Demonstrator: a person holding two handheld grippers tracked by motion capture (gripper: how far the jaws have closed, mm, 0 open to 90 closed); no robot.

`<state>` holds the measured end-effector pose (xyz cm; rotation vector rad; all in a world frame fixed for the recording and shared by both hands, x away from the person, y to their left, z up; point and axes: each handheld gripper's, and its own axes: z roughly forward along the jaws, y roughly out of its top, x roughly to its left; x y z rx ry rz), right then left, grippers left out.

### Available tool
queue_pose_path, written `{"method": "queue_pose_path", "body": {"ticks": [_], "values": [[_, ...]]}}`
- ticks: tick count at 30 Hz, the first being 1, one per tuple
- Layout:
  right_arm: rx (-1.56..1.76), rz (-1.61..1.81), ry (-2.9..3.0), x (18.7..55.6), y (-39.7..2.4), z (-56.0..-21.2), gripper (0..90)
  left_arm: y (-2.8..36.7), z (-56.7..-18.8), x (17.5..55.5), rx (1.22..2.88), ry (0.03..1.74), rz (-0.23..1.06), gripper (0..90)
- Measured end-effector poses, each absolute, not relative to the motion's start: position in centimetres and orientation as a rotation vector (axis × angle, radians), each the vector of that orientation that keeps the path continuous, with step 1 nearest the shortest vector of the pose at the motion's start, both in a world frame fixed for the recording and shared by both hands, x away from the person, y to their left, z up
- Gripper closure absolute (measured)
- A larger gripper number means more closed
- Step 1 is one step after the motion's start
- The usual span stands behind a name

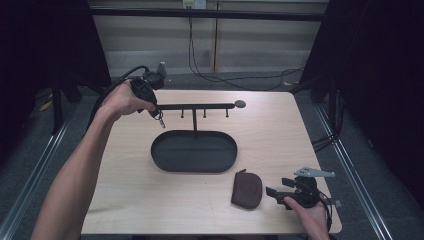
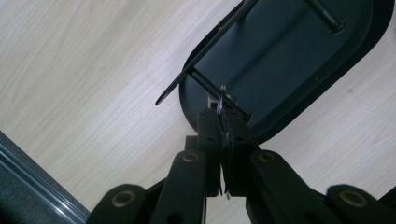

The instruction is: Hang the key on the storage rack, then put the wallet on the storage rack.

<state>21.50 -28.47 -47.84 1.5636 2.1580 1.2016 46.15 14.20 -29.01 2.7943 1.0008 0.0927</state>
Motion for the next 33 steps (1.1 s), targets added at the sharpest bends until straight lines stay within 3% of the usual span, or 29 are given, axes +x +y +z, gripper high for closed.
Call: {"method": "queue_pose_path", "body": {"ticks": [22, 29, 33], "values": [[1.57, 1.204, 2.154, 21.5, -28.5, -47.9, 19.1, 17.1, -29.9, 44.0, 2.615, 1.022, 0.081, 77.6], [1.57, 1.203, 2.157, 21.6, -28.5, -47.9, 19.0, 18.0, -29.9, 43.0, 2.541, 1.031, 0.09, 69.2], [1.572, 1.202, 2.159, 21.6, -28.5, -47.9, 19.0, 18.8, -30.3, 41.8, 2.492, 1.032, 0.117, 60.1]]}}
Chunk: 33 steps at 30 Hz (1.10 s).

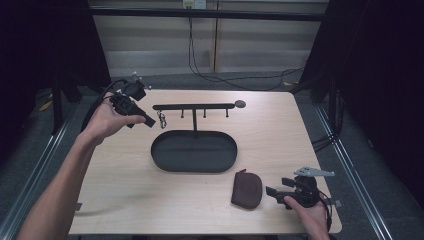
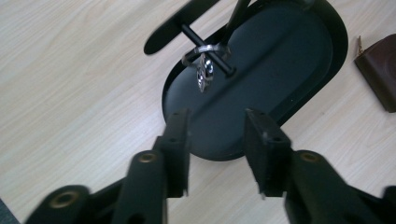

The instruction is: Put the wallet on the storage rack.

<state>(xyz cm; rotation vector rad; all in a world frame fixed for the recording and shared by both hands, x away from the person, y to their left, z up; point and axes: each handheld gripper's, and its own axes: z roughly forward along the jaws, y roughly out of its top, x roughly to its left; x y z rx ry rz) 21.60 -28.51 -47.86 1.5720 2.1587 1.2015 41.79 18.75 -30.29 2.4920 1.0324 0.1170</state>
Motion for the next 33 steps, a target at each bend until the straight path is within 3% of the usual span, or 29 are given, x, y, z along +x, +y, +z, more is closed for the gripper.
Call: {"method": "queue_pose_path", "body": {"ticks": [5, 10, 16, 21, 23, 27, 29, 33], "values": [[1.573, 1.201, 2.157, 21.7, -28.5, -47.9, 19.0, 19.6, -30.6, 41.0, 2.437, 1.053, 0.133, 50.3], [1.575, 1.199, 2.156, 21.7, -28.4, -47.9, 19.0, 20.4, -31.2, 39.8, 2.394, 1.056, 0.186, 47.7], [1.572, 1.194, 2.159, 21.6, -28.5, -47.8, 19.0, 21.5, -32.8, 38.4, 2.315, 1.079, 0.179, 33.1], [1.568, 1.199, 2.157, 21.6, -28.5, -47.8, 18.7, 21.8, -34.2, 37.2, 2.311, 1.114, 0.215, 36.8], [1.571, 1.202, 2.156, 21.6, -28.5, -47.9, 18.7, 21.9, -34.7, 36.6, 2.274, 1.101, 0.205, 30.8], [1.575, 1.205, 2.157, 21.7, -28.5, -47.9, 18.7, 22.1, -36.0, 35.3, 2.233, 1.083, 0.19, 28.2], [1.575, 1.205, 2.16, 21.6, -28.4, -47.8, 18.7, 22.1, -36.9, 34.9, 2.223, 1.059, 0.18, 21.3], [1.57, 1.203, 2.165, 21.7, -28.5, -47.9, 17.7, 22.7, -38.6, 34.2, 2.161, 1.068, 0.155, 21.2]]}}
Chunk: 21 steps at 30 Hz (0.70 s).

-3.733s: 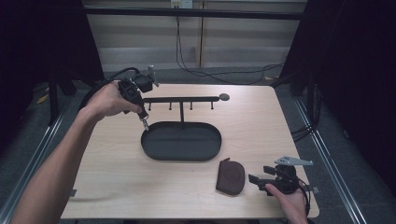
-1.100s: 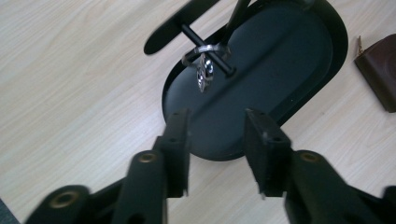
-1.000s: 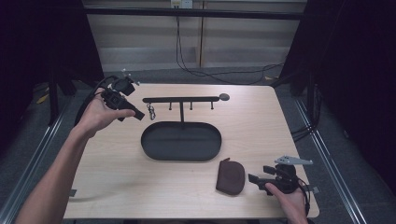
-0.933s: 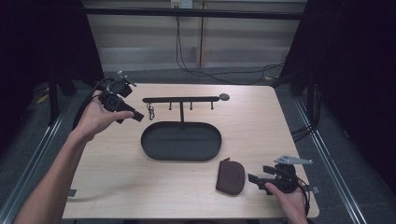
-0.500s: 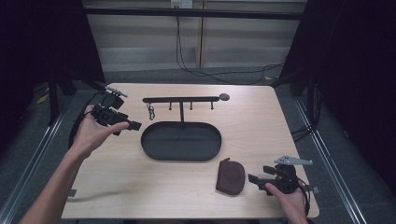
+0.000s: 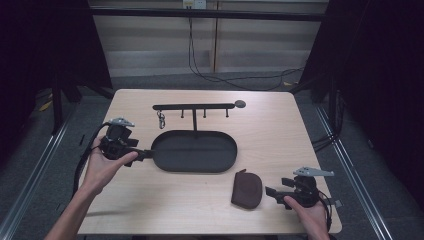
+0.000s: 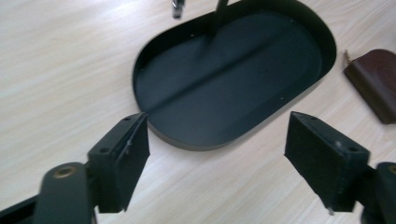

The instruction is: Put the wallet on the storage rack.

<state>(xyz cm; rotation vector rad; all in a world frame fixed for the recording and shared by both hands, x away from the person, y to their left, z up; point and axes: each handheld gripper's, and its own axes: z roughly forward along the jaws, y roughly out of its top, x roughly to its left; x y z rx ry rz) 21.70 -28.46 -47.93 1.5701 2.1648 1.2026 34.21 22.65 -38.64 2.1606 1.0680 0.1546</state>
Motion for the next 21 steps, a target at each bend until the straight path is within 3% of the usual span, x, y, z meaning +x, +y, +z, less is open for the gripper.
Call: {"method": "queue_pose_path", "body": {"ticks": [3, 5, 7, 16, 21], "values": [[1.575, 1.201, 2.165, 21.7, -28.5, -48.0, 18.5, 23.0, -39.9, 33.5, 2.157, 1.051, 0.163, 16.4], [1.576, 1.202, 2.165, 21.8, -28.5, -48.0, 19.6, 23.2, -40.3, 32.8, 2.147, 1.056, 0.231, 17.0], [1.58, 1.207, 2.156, 21.8, -28.5, -47.9, 21.3, 23.7, -40.6, 32.4, 2.13, 1.036, 0.195, 16.8], [1.627, 1.245, 2.116, 21.7, -28.9, -47.6, 26.3, 24.9, -42.1, 29.0, 2.107, 1.036, 0.308, 16.6], [1.588, 1.203, 2.17, 21.7, -28.7, -47.1, 31.5, 25.1, -43.1, 27.6, 2.079, 1.035, 0.29, 16.6]]}}
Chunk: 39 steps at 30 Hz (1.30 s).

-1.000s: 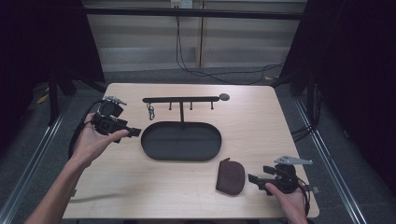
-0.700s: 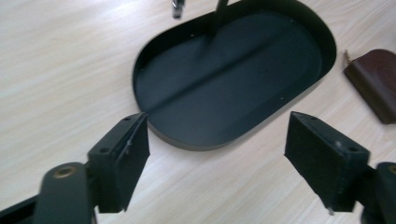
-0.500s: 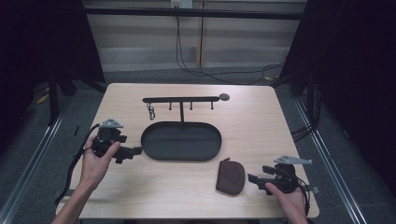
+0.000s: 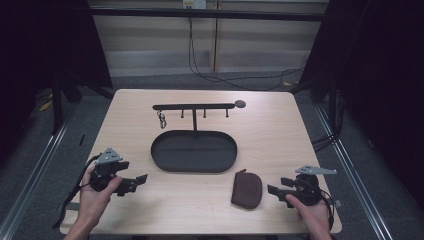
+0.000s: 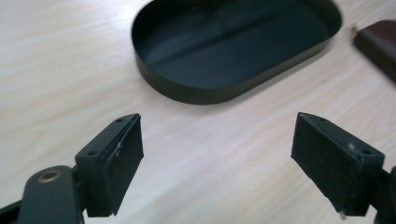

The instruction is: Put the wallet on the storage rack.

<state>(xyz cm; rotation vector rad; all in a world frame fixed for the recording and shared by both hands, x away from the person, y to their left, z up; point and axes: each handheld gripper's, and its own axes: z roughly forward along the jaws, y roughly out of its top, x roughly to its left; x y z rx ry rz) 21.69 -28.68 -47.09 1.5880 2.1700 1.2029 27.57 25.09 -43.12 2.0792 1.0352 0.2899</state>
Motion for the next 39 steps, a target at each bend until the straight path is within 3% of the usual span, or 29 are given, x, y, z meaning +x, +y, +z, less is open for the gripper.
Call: {"method": "queue_pose_path", "body": {"ticks": [6, 14, 21, 39], "values": [[1.574, 1.207, 2.204, 21.7, -28.1, -46.5, 35.9, 25.2, -44.3, 25.7, 2.062, 1.055, 0.307, 16.6], [1.586, 1.215, 2.266, 22.1, -27.0, -45.6, 33.7, 25.2, -45.6, 25.0, 2.052, 1.022, 0.229, 16.5], [1.569, 1.071, 2.419, 23.6, -24.9, -44.8, 24.8, 24.4, -46.4, 25.3, 2.086, 0.98, 0.171, 16.4], [1.504, 0.675, 2.705, 28.4, -21.4, -44.4, 17.3, 24.5, -46.7, 25.1, 2.113, 0.942, 0.119, 16.5]]}}
